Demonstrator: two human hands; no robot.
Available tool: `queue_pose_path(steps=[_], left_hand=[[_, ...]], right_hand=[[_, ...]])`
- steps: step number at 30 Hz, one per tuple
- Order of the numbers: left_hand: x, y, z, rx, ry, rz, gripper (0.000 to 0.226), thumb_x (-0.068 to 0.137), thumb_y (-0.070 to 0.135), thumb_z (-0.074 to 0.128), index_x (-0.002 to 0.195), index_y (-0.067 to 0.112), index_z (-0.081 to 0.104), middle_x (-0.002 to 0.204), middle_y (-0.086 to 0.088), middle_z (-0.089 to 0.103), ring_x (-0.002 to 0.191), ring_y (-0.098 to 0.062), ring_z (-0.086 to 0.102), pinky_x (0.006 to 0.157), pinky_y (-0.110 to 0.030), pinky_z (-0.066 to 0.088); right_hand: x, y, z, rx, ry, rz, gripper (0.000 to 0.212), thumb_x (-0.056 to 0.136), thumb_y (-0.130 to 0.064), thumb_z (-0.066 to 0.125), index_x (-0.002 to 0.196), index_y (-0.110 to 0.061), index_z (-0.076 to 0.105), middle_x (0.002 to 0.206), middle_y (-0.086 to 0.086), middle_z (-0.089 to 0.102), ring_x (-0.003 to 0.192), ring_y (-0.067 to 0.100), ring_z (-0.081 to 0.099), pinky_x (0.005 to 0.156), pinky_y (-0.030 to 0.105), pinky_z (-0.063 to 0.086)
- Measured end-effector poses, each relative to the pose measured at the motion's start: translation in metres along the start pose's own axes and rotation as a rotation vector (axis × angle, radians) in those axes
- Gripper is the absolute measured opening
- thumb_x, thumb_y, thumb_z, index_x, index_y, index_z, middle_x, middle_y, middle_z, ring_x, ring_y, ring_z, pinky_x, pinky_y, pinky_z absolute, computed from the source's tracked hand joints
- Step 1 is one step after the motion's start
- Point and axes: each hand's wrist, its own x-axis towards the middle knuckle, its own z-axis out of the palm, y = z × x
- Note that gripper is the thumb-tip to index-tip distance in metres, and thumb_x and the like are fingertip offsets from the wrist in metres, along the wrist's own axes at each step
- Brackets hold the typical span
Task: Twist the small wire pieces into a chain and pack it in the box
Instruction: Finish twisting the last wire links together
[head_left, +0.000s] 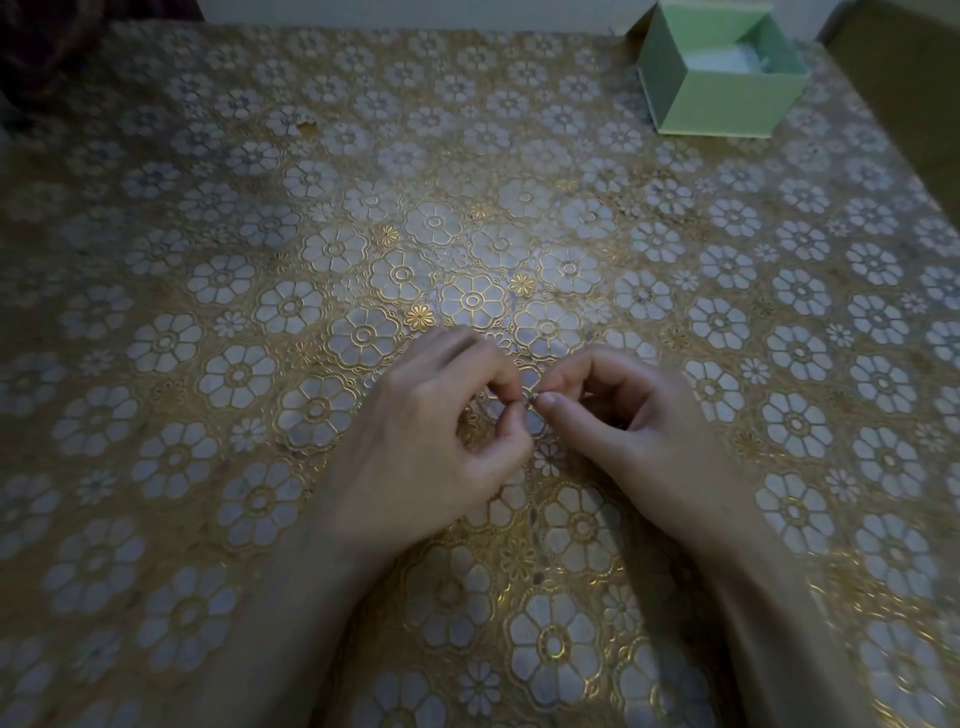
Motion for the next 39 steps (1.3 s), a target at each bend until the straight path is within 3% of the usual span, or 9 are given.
queue_pose_path(steps=[12, 22, 33, 39], left_hand=[[0.000, -0.002, 0.003, 0.103, 0.032, 0.020, 0.008, 0.076, 0.016, 0.055, 0.076, 0.008, 0.058, 0.082, -0.002, 0.055, 0.081, -0.019, 0.054, 0.075, -0.024, 0.041], [0.000, -0.008, -0.001, 0.109, 0.070, -0.060, 0.009, 0.076, 0.019, 0.051, 0.075, 0.010, 0.055, 0.082, 0.001, 0.053, 0.079, -0.018, 0.051, 0.069, -0.032, 0.046], [-0.001, -0.015, -0.008, 0.127, 0.129, -0.172, 0.013, 0.074, 0.024, 0.045, 0.075, 0.013, 0.052, 0.081, 0.007, 0.048, 0.075, -0.017, 0.049, 0.068, -0.023, 0.038], [0.000, -0.004, -0.003, 0.033, 0.124, -0.101, 0.012, 0.080, 0.019, 0.054, 0.088, 0.011, 0.060, 0.089, 0.009, 0.050, 0.083, -0.004, 0.043, 0.077, -0.013, 0.035]], right_hand=[[0.000, -0.001, 0.002, -0.056, -0.016, -0.002, 0.006, 0.075, -0.016, 0.062, 0.069, -0.017, 0.061, 0.059, -0.007, 0.048, 0.052, 0.006, 0.038, 0.047, 0.015, 0.029], [-0.001, -0.002, -0.003, 0.159, 0.048, 0.027, 0.012, 0.076, -0.013, 0.062, 0.067, -0.021, 0.065, 0.054, -0.011, 0.051, 0.048, 0.005, 0.040, 0.045, 0.015, 0.031], [-0.002, -0.003, -0.004, 0.225, 0.101, 0.049, 0.014, 0.076, -0.012, 0.060, 0.065, -0.019, 0.066, 0.052, -0.010, 0.048, 0.044, 0.000, 0.040, 0.043, 0.010, 0.033], [-0.001, 0.000, 0.002, 0.036, 0.101, 0.027, 0.007, 0.076, -0.017, 0.063, 0.069, -0.019, 0.063, 0.059, -0.003, 0.050, 0.051, 0.008, 0.040, 0.047, 0.018, 0.031]])
